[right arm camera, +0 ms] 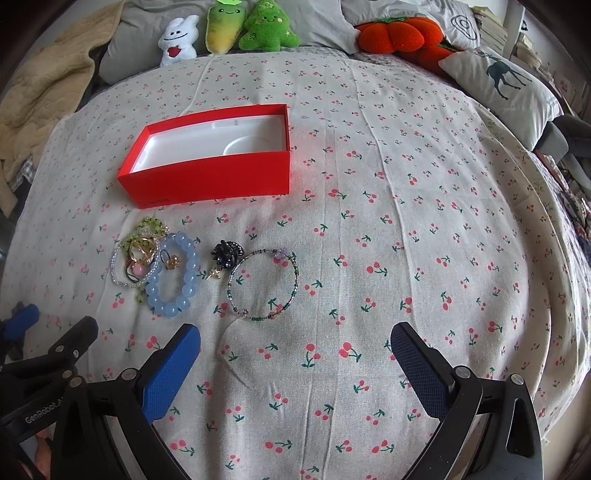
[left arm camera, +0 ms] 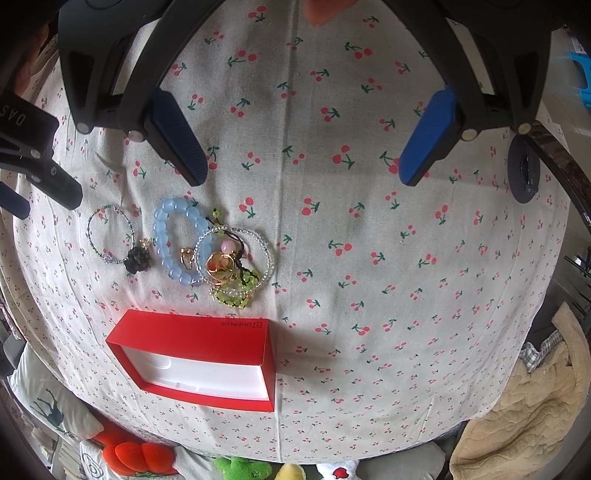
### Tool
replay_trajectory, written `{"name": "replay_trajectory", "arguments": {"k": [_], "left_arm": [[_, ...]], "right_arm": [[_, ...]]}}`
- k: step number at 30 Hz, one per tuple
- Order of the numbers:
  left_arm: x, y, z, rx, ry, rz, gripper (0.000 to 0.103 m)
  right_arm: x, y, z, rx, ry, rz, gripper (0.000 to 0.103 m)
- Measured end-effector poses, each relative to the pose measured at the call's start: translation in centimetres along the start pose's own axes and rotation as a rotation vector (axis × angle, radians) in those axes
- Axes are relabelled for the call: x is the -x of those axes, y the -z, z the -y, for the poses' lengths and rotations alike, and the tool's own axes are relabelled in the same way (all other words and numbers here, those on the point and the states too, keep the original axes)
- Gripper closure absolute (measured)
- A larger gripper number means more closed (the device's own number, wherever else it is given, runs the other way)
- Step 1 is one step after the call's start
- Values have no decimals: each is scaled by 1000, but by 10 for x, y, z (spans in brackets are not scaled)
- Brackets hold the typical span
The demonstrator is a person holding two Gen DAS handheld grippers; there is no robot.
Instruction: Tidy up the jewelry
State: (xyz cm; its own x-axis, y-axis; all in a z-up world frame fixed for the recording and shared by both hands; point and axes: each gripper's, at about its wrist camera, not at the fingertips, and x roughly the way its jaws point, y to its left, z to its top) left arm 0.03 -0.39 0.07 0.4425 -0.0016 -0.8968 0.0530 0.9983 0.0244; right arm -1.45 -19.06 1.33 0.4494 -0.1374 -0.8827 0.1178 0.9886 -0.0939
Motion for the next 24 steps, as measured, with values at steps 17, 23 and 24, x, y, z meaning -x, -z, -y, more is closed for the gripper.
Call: {"name": "replay_trajectory", "arguments": {"k": [17, 23, 24], "left_arm": [[0, -13, -15, 56, 79, 11, 0], [12, -26, -15, -9, 83, 16, 0], [13, -28, -15, -12, 98, 7, 0]], "right_arm": [[6, -9, 4, -9, -11, 9, 0], [14, -21, 10, -41, -91, -20, 0], [15, -24, 10, -36, -98, -29, 0]]}}
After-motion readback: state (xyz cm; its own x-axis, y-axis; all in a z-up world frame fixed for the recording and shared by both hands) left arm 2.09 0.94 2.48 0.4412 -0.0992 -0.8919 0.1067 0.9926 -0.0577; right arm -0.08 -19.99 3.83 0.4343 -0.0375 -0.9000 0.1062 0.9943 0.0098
